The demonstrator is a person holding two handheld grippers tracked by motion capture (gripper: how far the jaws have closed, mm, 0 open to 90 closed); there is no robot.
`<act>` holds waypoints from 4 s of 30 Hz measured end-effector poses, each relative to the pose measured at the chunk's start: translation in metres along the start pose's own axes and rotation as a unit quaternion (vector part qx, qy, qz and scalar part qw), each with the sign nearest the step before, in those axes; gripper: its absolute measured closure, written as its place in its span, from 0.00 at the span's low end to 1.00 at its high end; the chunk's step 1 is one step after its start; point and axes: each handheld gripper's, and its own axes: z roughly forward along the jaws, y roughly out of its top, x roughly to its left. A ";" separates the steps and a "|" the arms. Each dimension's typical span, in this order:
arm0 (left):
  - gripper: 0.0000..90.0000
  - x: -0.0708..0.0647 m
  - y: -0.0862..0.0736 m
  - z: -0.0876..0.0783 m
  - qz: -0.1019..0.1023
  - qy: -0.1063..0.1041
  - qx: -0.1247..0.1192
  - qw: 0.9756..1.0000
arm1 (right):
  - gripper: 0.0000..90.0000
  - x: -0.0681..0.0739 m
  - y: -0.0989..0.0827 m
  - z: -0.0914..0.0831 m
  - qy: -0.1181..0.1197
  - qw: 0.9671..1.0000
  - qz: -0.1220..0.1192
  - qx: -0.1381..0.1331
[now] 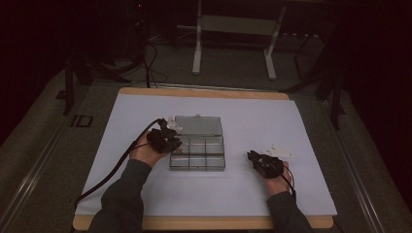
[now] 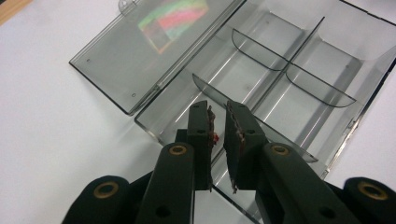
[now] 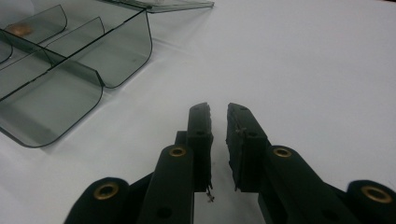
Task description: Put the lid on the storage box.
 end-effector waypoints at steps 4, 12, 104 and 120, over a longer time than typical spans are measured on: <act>0.89 0.001 -0.003 -0.003 -0.005 0.003 -0.003 1.000 | 0.88 -0.001 0.000 0.000 0.003 1.000 0.006 -0.002; 0.89 0.001 -0.012 -0.009 -0.012 0.008 -0.010 1.000 | 0.89 -0.002 0.001 0.000 0.004 1.000 0.030 0.000; 0.75 -0.006 -0.065 0.011 -0.111 -0.029 -0.059 0.992 | 0.62 0.019 0.114 0.091 0.070 0.995 0.039 0.051; 0.75 -0.006 -0.065 0.011 -0.110 -0.029 -0.059 0.992 | 0.50 0.021 0.110 0.110 0.081 0.991 0.072 0.085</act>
